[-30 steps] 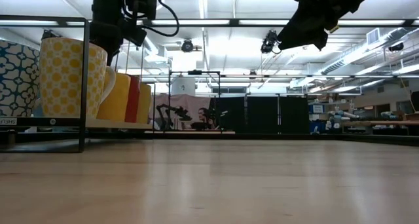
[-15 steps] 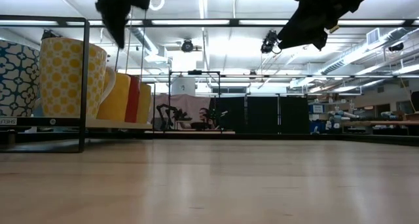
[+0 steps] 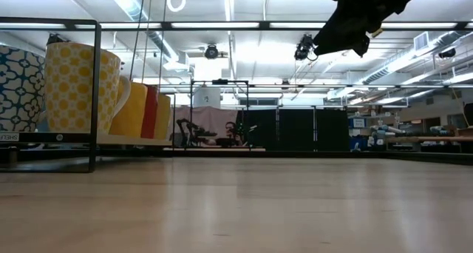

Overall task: Place coffee mugs
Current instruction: Return to Home Position

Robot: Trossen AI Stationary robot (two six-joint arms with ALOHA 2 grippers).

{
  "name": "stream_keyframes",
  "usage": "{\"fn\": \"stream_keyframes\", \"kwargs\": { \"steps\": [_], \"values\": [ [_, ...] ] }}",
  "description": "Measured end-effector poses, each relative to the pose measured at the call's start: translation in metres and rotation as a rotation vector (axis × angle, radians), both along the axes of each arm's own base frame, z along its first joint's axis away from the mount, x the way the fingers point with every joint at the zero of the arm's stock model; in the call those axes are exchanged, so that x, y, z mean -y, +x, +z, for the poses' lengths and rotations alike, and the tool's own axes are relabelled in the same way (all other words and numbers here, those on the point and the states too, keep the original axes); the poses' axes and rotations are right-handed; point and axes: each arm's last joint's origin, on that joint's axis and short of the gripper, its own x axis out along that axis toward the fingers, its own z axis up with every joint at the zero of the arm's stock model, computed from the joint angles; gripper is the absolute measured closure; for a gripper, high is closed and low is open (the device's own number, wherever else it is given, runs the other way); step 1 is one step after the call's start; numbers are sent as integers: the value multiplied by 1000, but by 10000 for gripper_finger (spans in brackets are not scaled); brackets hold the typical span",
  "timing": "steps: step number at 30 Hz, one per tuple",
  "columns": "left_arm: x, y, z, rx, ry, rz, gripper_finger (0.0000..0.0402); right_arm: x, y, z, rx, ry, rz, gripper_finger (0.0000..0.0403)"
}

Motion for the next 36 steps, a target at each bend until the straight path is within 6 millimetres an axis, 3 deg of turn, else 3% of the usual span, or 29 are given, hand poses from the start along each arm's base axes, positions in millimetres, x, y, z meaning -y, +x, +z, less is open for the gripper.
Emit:
{"fn": "stream_keyframes", "kwargs": {
  "steps": [4, 10, 18, 30, 36],
  "values": [
    [7, -28, -11, 140, -16, -63, 239, 0, 0, 0, -1, 0, 0, 245],
    [9, -44, -46, 328, 5, -151, 239, 0, 0, 0, 1, 0, 0, 245],
    [9, -44, -92, 437, 91, -208, 239, 0, 0, 0, 1, 0, 0, 245],
    [9, -31, -133, 555, 280, -256, 239, 0, 0, 1, 6, 1, 0, 245],
    [5, -29, -156, 555, 282, -245, 239, 0, 0, 1, 8, 1, 0, 245]
  ]
}}
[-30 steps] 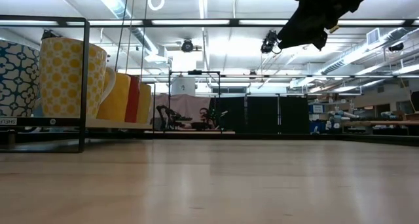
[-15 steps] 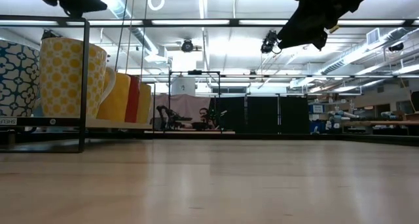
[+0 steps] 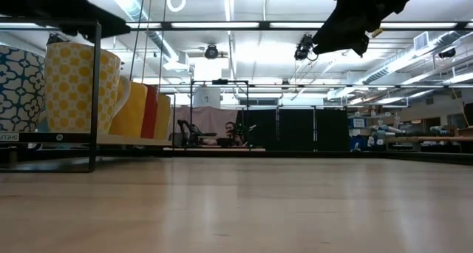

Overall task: Place coffee mugs
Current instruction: Return to Home Position

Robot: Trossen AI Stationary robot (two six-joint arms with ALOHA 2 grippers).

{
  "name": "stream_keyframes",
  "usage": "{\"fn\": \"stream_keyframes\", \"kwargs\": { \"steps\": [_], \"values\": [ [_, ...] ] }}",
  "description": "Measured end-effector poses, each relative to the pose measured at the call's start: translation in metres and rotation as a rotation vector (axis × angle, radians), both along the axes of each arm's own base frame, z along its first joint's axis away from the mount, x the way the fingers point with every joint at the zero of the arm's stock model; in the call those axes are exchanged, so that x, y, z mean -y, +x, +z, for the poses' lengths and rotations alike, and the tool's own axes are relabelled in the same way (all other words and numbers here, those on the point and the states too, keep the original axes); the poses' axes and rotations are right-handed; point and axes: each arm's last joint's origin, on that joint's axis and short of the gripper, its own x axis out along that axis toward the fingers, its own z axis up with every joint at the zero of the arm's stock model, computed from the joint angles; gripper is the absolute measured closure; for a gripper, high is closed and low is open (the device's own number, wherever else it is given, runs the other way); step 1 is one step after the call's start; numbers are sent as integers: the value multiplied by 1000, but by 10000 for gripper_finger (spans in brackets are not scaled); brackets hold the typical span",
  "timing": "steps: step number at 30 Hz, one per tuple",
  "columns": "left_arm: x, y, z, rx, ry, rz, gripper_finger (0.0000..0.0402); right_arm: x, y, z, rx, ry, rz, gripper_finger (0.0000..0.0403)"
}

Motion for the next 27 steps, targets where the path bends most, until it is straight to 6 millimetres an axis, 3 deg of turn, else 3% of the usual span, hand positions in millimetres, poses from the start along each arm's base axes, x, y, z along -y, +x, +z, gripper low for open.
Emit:
{"fn": "stream_keyframes", "kwargs": {
  "steps": [14, 19, 27],
  "values": [
    [-9, -8, -40, 80, -37, -23, 239, 1, -7, 19, 137, -8, 16, 245],
    [-10, -12, -51, 109, -43, -12, 239, 4, -23, 39, 252, -22, 29, 245],
    [-10, -12, -65, 126, -69, -9, 239, 10, -69, 72, 441, -71, 61, 245]
  ]
}}
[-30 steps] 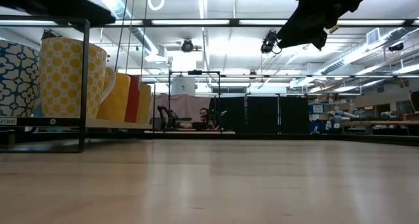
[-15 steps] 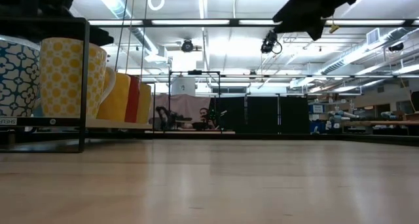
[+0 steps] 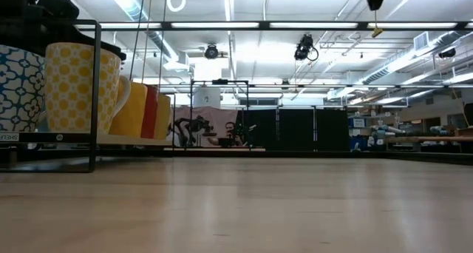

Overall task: Place coffee mugs
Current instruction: Return to Home Position

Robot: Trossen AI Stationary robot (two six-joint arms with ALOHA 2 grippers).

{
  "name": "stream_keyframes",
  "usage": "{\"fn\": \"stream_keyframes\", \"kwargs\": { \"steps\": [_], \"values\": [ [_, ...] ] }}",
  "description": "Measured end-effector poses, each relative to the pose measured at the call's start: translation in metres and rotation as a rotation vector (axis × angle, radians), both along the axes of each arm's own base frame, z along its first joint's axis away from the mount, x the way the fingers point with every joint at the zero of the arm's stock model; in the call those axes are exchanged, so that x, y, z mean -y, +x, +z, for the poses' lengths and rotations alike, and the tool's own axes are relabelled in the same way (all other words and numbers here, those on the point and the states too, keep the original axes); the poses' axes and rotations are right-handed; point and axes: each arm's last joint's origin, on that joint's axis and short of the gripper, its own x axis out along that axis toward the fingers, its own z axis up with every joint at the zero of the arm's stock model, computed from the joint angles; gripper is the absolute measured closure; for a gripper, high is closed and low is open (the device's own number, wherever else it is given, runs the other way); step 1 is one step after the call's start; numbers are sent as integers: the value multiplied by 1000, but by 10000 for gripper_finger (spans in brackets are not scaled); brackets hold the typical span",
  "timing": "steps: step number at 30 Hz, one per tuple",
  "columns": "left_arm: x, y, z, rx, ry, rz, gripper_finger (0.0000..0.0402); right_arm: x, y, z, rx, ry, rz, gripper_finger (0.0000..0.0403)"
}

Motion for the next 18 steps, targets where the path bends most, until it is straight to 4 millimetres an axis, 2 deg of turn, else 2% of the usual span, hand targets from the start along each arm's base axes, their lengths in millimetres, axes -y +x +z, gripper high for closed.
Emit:
{"fn": "stream_keyframes", "kwargs": {
  "steps": [8, 18],
  "values": [
    [0, 0, 0, 8, 30, 0, 239, 5, -49, 10, 76, 19, 86, 245],
    [0, 0, 0, 10, 21, 1, 239, 14, -102, -4, 32, 0, 36, 245]
  ]
}}
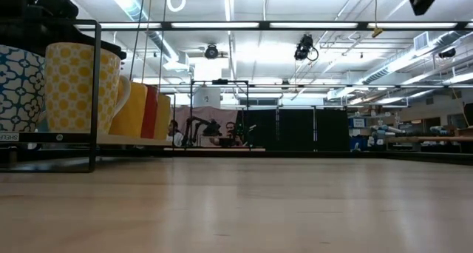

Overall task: Place coffee mugs
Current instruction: Return to Home Position

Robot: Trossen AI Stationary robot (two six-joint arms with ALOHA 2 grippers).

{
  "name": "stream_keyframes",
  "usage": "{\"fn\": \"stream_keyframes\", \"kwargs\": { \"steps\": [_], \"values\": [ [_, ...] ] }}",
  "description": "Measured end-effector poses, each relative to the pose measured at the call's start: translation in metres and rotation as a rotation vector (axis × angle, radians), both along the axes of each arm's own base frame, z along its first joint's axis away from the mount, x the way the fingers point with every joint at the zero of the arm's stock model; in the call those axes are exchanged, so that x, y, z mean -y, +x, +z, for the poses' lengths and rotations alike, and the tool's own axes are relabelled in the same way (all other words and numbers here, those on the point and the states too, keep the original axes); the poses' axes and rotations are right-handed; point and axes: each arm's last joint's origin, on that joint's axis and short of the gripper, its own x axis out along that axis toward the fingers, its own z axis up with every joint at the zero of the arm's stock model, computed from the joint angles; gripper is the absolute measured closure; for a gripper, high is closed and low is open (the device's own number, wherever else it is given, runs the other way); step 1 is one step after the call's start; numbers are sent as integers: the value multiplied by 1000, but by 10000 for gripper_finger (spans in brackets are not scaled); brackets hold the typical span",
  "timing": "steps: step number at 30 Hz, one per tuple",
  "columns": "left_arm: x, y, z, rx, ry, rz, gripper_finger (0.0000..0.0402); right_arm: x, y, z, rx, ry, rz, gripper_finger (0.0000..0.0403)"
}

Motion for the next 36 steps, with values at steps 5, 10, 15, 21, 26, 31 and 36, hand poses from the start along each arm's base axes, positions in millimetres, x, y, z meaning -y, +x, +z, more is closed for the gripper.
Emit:
{"fn": "stream_keyframes", "kwargs": {
  "steps": [5, 10, 15, 21, 26, 31, 36],
  "values": [
    [0, 0, 0, 0, -2, 0, 239, 2, -15, -7, 26, 3, -1, 245],
    [0, 0, 0, 1, -2, 0, 239, 3, -13, -36, 29, 0, -26, 245],
    [0, 0, 0, 1, -3, 0, 239, 1, -2, -64, 75, 9, -40, 245],
    [0, 0, 0, 1, -3, 1, 239, -1, 12, -84, 81, 3, -46, 245],
    [0, 0, 0, 1, -3, 0, 239, -2, 24, -101, 91, -14, -66, 245],
    [0, 0, 0, 1, -3, 1, 239, -3, 33, -120, 93, -14, -83, 245],
    [0, 0, 0, 1, -3, 0, 239, -3, 40, -137, 97, -13, -94, 245]
  ]
}}
